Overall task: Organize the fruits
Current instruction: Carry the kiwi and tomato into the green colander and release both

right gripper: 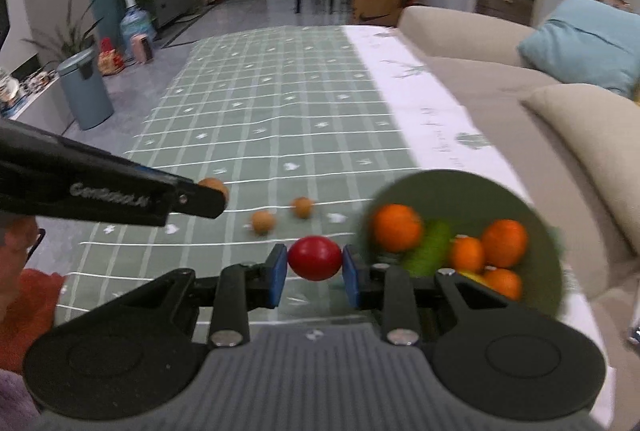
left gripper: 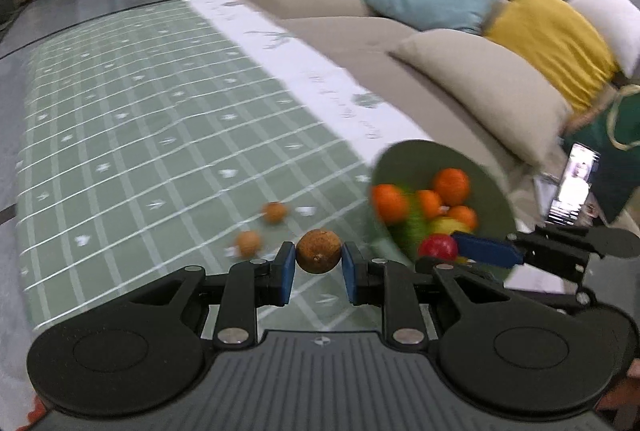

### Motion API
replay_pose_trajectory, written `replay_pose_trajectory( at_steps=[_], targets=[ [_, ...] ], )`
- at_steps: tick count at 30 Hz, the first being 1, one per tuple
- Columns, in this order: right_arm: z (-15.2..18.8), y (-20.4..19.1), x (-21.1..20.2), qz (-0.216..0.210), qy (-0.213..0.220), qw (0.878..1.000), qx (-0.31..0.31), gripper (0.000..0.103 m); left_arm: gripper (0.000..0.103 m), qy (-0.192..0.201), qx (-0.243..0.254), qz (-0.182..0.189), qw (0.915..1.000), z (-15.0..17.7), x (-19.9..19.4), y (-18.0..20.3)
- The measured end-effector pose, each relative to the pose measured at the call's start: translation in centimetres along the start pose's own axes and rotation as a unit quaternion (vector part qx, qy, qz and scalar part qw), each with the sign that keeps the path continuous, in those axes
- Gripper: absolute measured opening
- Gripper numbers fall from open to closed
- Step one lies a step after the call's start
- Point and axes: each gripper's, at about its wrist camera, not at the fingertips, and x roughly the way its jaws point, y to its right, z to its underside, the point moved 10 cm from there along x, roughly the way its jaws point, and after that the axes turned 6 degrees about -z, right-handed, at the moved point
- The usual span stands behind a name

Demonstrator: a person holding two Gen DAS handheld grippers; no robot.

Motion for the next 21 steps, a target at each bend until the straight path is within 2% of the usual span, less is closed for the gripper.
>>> replay_pose_trajectory(
  at_steps=[6,10,21],
  targets=[
    [1.1,5.1,-2.7,0.043,0.002,0.999,0.009,0.026,0.028,-0.003,0.031,0.037,0.9988,-0.7,0.8,4.6],
    [1.5,7.8,-2.9,0.061,0.005,0.998,0.021,0.026,0.028,-0.009,0.049,0.059,0.9970,-1.5,2.3,6.8],
    [1.3,11.1,0.5,0.065,0.019,0.996,0.057,0.026,0.028,-0.033,0.091,0.057,0.9937,-3.8,6.8,9.5]
  ],
)
